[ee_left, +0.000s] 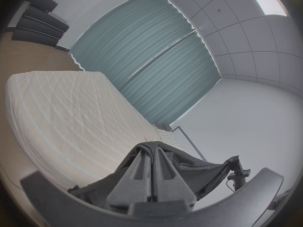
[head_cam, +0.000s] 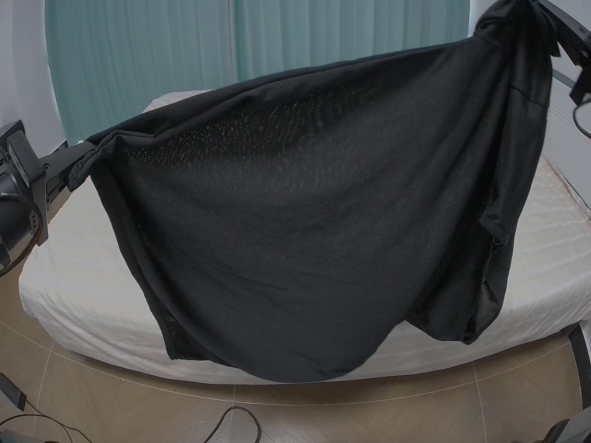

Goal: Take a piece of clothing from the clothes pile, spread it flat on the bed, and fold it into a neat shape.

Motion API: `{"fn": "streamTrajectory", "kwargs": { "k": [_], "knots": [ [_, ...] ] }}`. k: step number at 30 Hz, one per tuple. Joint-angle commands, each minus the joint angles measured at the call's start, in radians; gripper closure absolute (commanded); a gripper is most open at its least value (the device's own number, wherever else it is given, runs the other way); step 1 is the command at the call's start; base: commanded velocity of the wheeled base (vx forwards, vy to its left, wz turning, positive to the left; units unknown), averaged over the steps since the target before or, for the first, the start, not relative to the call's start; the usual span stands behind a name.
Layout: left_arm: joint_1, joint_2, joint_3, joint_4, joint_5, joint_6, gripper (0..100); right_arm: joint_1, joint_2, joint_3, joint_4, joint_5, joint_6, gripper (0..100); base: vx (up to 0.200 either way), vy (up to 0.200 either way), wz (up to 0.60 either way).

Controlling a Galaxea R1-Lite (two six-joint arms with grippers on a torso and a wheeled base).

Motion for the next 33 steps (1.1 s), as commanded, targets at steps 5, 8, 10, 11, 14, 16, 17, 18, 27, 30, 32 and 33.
{"fn": "streamTrajectory", "kwargs": {
  "k": [5, 8, 10, 11, 14, 16, 17, 18, 27, 30, 32, 33],
  "knots": [
    [0.042, 0.235, -0.051, -0.001, 0.001, -0.090, 100, -0.159, 0.428, -0.186, 0.058, 0.043, 0.031, 100, 0.000, 0.000, 0.00],
    [0.069, 0.281, -0.060, -0.006, -0.001, -0.096, 100, -0.181, 0.471, -0.215, 0.040, 0.043, 0.033, 100, 0.000, 0.000, 0.00],
    [0.083, 0.301, -0.069, -0.021, -0.007, -0.099, 100, -0.185, 0.494, -0.235, 0.031, 0.041, 0.034, 100, 0.000, 0.000, 0.00],
    [0.089, 0.321, -0.071, -0.038, -0.007, -0.099, 100, -0.185, 0.509, -0.241, 0.026, 0.039, 0.034, 100, 0.000, 0.000, 0.00],
    [0.095, 0.381, -0.074, -0.089, -0.001, -0.098, 100, -0.185, 0.538, -0.243, 0.007, 0.038, 0.034, 100, 0.200, 0.000, 0.00],
    [0.098, 0.416, -0.077, -0.127, -0.001, -0.098, 100, -0.185, 0.554, -0.240, -0.014, 0.036, 0.034, 100, 0.200, 0.000, 0.00],
    [0.098, 0.416, -0.077, -0.127, -0.001, -0.098, 100, -0.185, 0.554, -0.240, -0.014, 0.036, 0.034, 100, 0.200, 0.000, 0.00],
    [0.098, 0.448, -0.077, -0.164, -0.002, -0.098, 100, -0.185, 0.567, -0.234, -0.035, 0.036, 0.034, 100, 0.200, 0.000, 0.00],
    [0.103, 0.583, -0.131, -0.235, -0.010, -0.098, 100, -0.187, 0.606, -0.229, -0.051, 0.015, 0.033, 100, 0.200, 0.000, 0.00],
    [0.106, 0.629, -0.155, -0.236, -0.009, -0.098, 100, -0.188, 0.621, -0.229, -0.052, 0.015, 0.031, 100, 0.200, 0.000, 0.00],
    [0.106, 0.657, -0.166, -0.244, -0.009, -0.098, 100, -0.192, 0.638, -0.229, -0.052, 0.009, 0.027, 100, 0.200, 0.000, 0.00],
    [0.106, 0.657, -0.166, -0.244, -0.009, -0.098, 100, -0.192, 0.638, -0.229, -0.052, 0.009, 0.027, 100, 0.200, 0.000, 0.00]
  ]
}}
